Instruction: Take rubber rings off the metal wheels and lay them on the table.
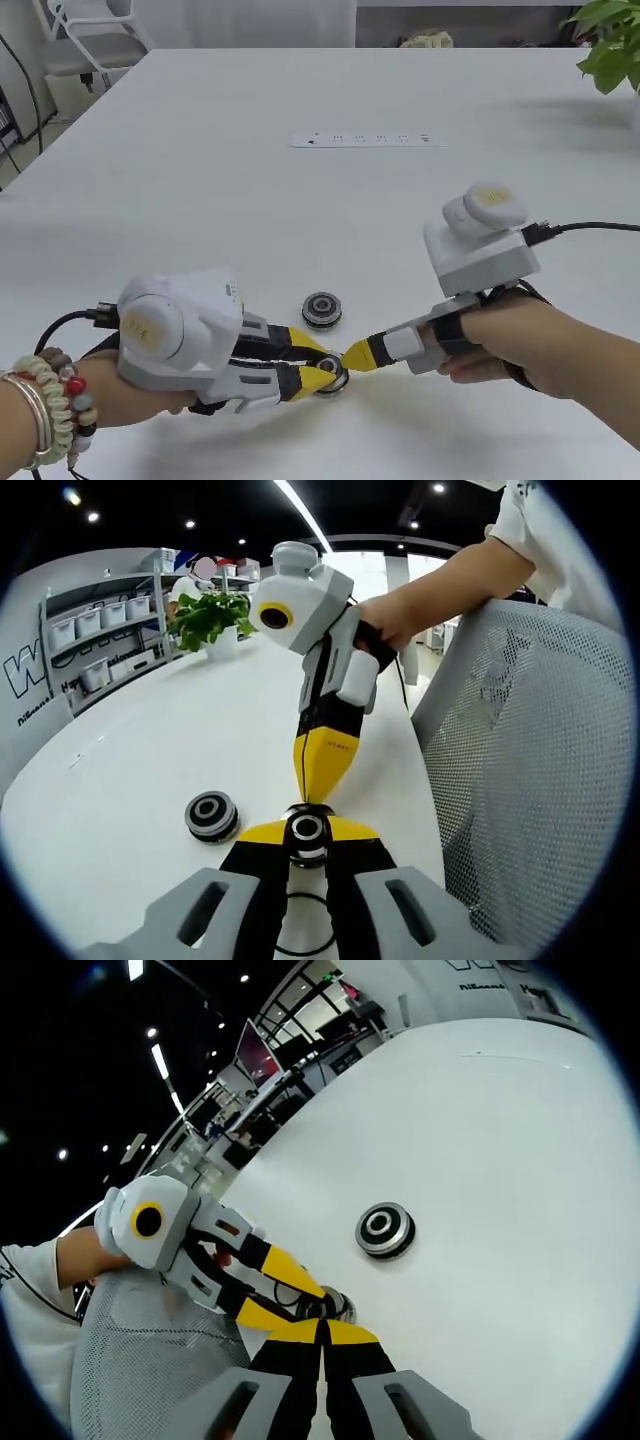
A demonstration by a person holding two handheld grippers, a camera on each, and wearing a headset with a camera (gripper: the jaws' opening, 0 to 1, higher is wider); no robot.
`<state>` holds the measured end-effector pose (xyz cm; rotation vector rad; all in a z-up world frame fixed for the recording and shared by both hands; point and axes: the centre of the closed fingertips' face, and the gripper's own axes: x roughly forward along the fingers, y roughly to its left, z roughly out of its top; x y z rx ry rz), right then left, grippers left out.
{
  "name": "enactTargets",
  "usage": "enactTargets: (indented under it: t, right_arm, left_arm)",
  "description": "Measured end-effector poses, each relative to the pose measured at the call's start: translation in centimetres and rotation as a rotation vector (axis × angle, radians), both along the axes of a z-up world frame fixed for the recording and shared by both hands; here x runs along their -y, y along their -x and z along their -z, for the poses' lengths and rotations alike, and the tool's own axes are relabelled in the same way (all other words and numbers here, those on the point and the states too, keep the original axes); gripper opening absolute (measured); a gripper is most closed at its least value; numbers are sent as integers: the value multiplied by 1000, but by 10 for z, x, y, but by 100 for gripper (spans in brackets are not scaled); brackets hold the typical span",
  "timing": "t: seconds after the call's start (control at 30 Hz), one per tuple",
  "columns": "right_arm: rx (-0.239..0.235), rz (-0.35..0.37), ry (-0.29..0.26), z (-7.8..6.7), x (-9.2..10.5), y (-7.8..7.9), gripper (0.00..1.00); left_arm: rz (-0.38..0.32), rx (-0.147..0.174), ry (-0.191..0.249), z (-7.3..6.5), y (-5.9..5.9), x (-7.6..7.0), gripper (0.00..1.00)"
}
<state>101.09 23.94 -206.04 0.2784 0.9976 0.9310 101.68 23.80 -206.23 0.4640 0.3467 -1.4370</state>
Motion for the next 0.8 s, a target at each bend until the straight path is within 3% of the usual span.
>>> enactTargets:
  t: [0.6, 0.67, 0.7, 0.73, 0.77, 0.8]
  right_arm:
    - [32, -21, -1, -2, -6, 0, 0]
    - [34, -21, -35, -8, -10, -1, 0]
    - [13, -13, -104, -18, -17, 1, 0]
    - [30, -15, -58, -14, -14, -1, 0]
    - [86, -40, 27, -6, -8, -5, 0]
    - [74, -35, 40, -3, -8, -3, 0]
  left_arm:
    - [3, 22, -3, 0, 0, 0, 7]
    - [6, 28, -3, -1, 1, 0, 7]
    - [4, 26, -3, -1, 0, 0, 7]
    - [4, 27, -3, -1, 0, 0, 7]
    - [3, 26, -2, -1, 0, 0, 7]
    - [2, 25, -2, -1, 0, 0, 7]
